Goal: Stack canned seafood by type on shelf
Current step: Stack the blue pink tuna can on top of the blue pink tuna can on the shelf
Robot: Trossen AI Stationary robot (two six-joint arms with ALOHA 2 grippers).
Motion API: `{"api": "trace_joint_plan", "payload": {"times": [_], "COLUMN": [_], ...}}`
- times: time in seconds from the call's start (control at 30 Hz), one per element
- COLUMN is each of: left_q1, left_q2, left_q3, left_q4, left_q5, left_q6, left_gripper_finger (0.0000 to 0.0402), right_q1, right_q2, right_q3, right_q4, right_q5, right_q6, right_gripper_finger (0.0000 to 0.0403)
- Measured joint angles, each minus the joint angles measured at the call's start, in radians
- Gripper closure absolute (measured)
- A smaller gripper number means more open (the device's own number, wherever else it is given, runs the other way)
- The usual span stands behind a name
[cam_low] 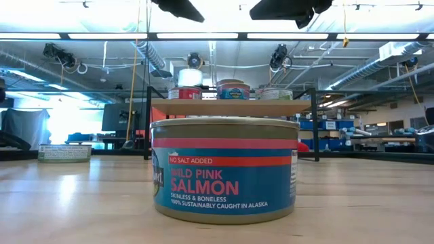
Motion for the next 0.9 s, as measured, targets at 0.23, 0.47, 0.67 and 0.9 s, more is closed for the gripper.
{"api": "trace_joint_plan", "payload": {"times": [0.23, 0.47, 0.67, 0.9], "left_q1": [-0.122, -0.261, -0.37, -0.468], "left_q2": [-0.138, -0.17, -0.168, -0.168], "left_q3": [-0.287, -0.489, -0.625, -0.795], "left_q4": [0.254, 0.468, 0.626, 0.959], "left_q5": [-0.002, -0.006, -0.013, -0.014], "left_q6": [-0.051, -0.076, -0.101, -0.152], "left_gripper_finger": [0.0394, 0.0394, 0.0394, 0.0394], "right_q1": [-0.018, -0.047, -0.047, -0.084], "right_q2": [0.0, 0.0, 0.057, 0.232], "right_q3": [0.0, -0.001, 0.0, 0.0], "right_q4": [0.0, -0.009, -0.003, 0.095], "right_q5": [0.0, 0.0, 0.001, -0.146], "right_q6": [0.026, 0.079, 0.019, 0.01], "right_gripper_finger": [0.038, 0.0381, 0.0389, 0.0395]}}
